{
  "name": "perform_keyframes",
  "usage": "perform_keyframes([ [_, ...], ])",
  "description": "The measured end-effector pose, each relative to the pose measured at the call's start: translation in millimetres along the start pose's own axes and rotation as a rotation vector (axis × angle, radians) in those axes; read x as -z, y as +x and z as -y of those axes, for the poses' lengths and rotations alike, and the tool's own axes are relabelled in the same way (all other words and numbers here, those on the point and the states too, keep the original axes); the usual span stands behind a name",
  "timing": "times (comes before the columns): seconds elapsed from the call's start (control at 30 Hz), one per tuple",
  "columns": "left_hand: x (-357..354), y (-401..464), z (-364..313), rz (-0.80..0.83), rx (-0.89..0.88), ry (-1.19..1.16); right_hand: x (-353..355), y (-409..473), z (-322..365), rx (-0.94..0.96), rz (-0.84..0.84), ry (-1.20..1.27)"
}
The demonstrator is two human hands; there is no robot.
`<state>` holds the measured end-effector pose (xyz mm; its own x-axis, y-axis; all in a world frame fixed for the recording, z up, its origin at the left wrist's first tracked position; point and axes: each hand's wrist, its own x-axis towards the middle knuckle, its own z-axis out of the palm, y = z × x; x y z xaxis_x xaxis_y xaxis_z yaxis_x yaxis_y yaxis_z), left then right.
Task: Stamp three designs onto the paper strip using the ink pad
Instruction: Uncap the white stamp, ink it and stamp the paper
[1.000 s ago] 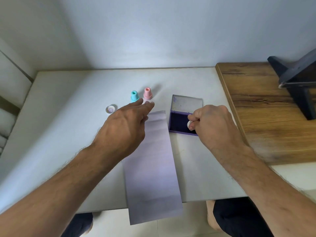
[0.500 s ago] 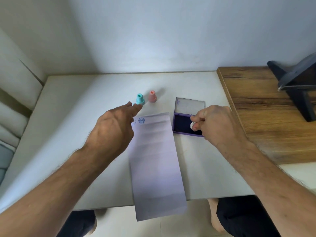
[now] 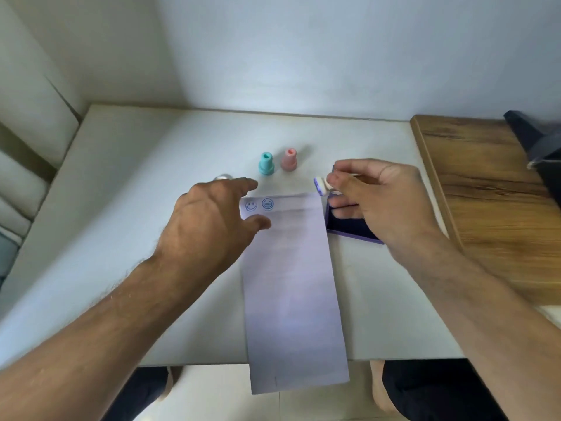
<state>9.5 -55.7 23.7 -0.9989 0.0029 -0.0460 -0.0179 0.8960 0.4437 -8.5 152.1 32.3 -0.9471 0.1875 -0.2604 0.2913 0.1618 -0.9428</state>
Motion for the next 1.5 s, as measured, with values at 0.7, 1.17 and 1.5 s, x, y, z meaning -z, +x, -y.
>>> perform_keyframes([
  [0.7,-34.0,-3.6,30.0,0.022,-0.313,0.163,-57.1,4.8,-36.9,0.367,-0.149,-0.487],
  [1.17,-38.2,0.6,34.6,-0.001,-0.348,0.148,-65.6,9.0,-48.4,0.550,-0.084,-0.708],
  [1.5,-40.9,4.5,33.1,-0.006,-0.361,0.201,-58.9,17.5,-50.8,0.639,-0.014,-0.740],
])
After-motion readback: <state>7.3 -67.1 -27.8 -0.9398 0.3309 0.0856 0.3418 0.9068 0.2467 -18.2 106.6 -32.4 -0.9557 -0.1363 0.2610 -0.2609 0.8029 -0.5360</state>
